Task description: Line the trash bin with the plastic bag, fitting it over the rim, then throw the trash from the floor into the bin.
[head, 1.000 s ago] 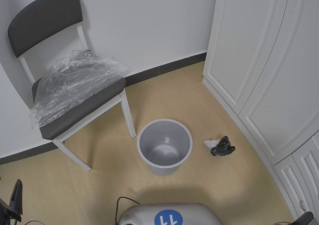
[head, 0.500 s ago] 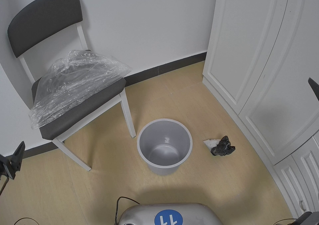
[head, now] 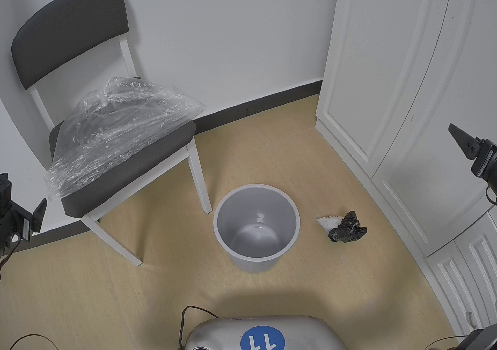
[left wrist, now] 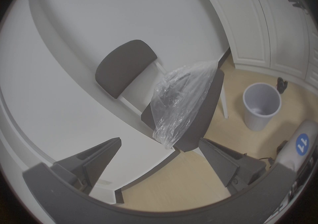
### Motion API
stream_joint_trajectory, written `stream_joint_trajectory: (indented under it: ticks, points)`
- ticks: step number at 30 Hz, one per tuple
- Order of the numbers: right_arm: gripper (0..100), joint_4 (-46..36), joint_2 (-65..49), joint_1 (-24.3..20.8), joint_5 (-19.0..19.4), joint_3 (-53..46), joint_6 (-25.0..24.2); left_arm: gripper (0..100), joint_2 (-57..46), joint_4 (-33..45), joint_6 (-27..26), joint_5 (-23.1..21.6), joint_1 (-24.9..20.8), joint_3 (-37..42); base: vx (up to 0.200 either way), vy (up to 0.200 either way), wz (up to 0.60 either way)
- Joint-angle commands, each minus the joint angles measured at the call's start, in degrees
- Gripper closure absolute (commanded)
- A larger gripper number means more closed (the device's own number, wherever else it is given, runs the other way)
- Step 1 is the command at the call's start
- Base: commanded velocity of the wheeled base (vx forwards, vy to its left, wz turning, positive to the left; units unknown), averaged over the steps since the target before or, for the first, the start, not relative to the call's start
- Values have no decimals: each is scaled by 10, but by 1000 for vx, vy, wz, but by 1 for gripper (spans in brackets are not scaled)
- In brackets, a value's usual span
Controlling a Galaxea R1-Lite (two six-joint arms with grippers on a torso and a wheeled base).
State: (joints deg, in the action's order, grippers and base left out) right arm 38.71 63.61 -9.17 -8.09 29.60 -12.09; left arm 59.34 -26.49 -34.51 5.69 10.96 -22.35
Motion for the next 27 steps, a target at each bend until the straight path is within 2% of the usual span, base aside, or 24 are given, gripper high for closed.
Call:
stream_joint_trajectory:
  ticks: [1,9,14,17,27]
  points:
    - [0,1,24,-6,-2,0,0,0,104,-41,-34,2,12,-2,0,0,0]
    - [0,1,37,-5,0,-1,-1,0,206,-105,-39,5,13,-3,0,0,0]
    - [0,2,45,-6,0,-2,-1,0,247,-134,-42,35,12,-9,0,0,0]
    - [0,2,47,-6,0,-2,-2,0,260,-150,-47,39,13,-16,0,0,0]
    - [0,2,46,-5,0,0,-3,0,317,-155,-48,52,27,-60,0,0,0]
